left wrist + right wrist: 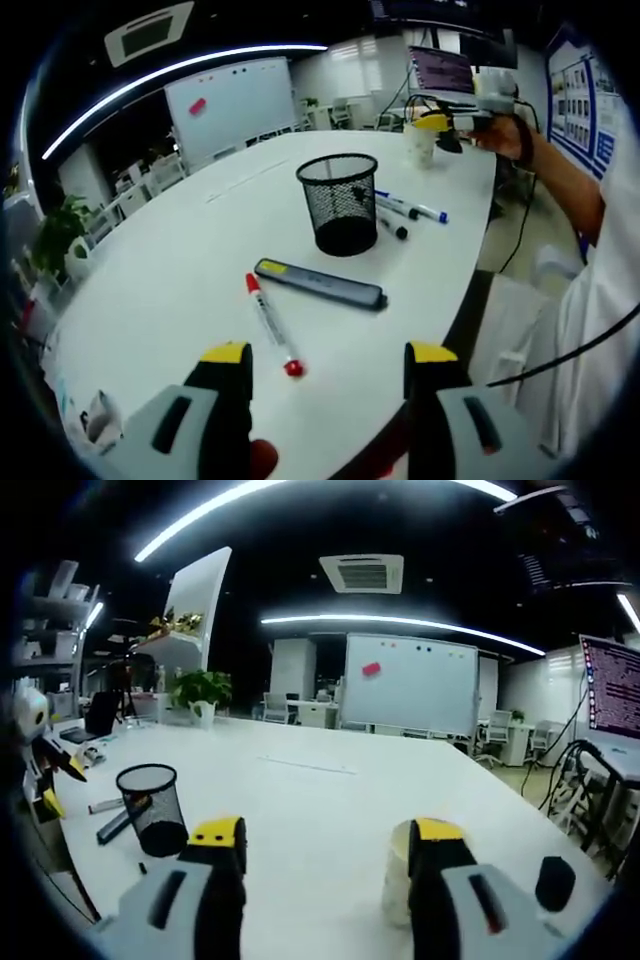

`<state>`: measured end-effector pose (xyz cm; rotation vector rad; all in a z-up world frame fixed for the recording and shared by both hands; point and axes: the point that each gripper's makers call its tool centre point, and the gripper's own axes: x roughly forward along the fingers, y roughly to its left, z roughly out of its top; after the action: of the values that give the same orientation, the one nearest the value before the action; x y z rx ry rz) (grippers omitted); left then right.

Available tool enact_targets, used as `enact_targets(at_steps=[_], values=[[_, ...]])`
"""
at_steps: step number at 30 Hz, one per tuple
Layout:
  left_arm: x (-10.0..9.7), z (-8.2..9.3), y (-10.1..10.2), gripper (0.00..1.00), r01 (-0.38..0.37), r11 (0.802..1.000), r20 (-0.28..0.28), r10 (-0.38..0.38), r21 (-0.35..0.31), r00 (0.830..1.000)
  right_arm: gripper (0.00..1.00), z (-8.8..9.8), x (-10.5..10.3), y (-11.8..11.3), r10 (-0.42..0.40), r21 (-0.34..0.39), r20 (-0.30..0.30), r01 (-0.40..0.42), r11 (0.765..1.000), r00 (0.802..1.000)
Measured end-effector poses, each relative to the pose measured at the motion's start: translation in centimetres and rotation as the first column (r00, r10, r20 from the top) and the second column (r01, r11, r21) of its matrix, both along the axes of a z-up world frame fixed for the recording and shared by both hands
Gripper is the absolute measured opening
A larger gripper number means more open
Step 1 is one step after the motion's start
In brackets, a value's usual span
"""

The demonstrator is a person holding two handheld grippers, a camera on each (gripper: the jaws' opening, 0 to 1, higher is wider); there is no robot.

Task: Place the scattered laser pointers and whiteboard markers into the pen holder and stack the scattered paper cups together

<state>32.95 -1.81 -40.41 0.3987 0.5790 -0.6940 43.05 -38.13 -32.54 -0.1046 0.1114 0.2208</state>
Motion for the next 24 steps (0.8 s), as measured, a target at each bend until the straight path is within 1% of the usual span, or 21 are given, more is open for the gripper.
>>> enact_targets(at_steps=[4, 7, 24], values=[[0.0, 0.0, 0.1, 0.61, -0.001, 1.0, -0.001, 0.001, 0.001, 1.0, 0.65, -0.2, 0.0, 0.1, 0.002, 0.0, -0.003, -0.002, 1.0, 1.0], [0.0, -0.1, 0.1, 0.61, -0.003, 1.0, -0.001, 0.003, 0.001, 1.0, 0.65, -0.7, 0.1, 0.1, 0.004, 0.002, -0.015, -0.004, 1.0, 1.0], [0.0, -0.2, 0.0, 0.61, -0.001, 1.0, -0.006, 0.001, -0.001, 1.0, 0.65, -2.2, 0.0, 1.6, 0.041, -0.007, -0.056, -0.042, 0.999, 0.998]])
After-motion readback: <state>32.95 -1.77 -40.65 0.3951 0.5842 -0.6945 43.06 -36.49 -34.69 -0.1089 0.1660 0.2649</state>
